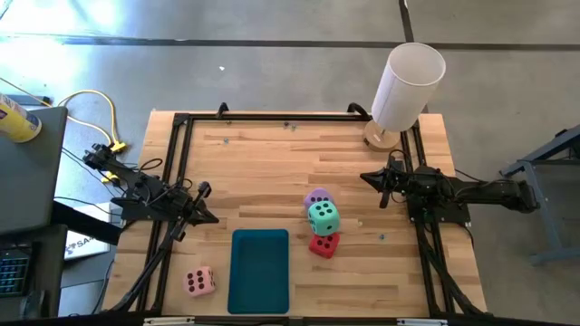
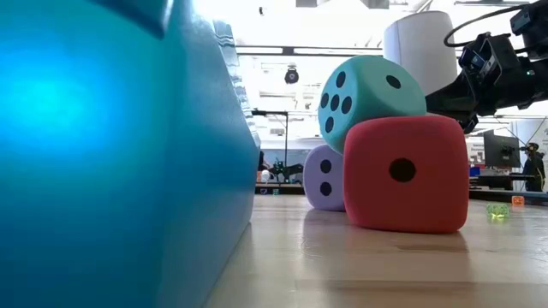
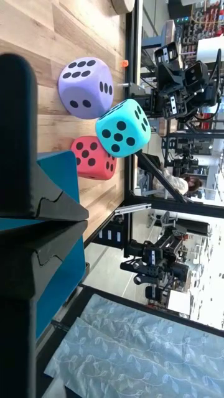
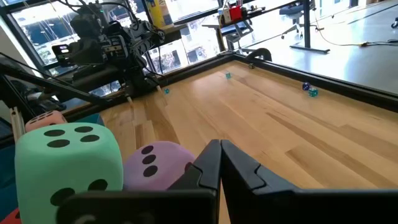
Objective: Pick & Place Dice
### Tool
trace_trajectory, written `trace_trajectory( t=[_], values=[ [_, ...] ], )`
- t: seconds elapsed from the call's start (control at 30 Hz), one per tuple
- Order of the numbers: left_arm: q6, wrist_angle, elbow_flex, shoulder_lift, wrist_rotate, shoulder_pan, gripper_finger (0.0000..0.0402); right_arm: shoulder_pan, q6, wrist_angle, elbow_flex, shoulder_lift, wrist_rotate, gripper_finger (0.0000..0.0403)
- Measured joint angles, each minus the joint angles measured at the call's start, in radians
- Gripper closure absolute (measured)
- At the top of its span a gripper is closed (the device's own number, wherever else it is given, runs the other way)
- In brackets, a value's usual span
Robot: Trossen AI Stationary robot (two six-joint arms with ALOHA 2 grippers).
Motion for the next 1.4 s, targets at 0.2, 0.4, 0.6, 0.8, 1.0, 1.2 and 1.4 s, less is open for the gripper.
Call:
trace_trajectory(
  t=[0.2, 0.4, 0.6, 0.8, 1.0, 1.2, 1.4],
  values=[
    [0.0, 0.0, 0.0, 0.0, 0.0, 0.0, 0.0401, 0.0, 0.0, 0.0, 0.0, 0.0, 0.0, 0.0401],
    [0.0, 0.0, 0.0, 0.0, 0.0, 0.0, 0.0401, 0.0, 0.0, 0.0, 0.0, 0.0, 0.0, 0.0401],
    [0.0, 0.0, 0.0, 0.0, 0.0, 0.0, 0.0401, 0.0, 0.0, 0.0, 0.0, 0.0, 0.0, 0.0401],
    [0.0, 0.0, 0.0, 0.0, 0.0, 0.0, 0.0401, 0.0, 0.0, 0.0, 0.0, 0.0, 0.0, 0.0401],
    [0.0, 0.005, 0.0, 0.0, 0.0, 0.0, 0.0401, 0.0, 0.0, 0.0, 0.0, 0.0, 0.0, 0.0401],
    [0.009, 0.015, 0.0, 0.0, 0.0, 0.0, 0.0401, 0.0, 0.0, 0.0, 0.0, 0.0, 0.0, 0.0401],
    [0.004, 0.015, 0.0, 0.0, 0.0, 0.0, 0.0401, 0.0, 0.0, 0.0, 0.0, 0.0, 0.0, 0.0401]
  ],
)
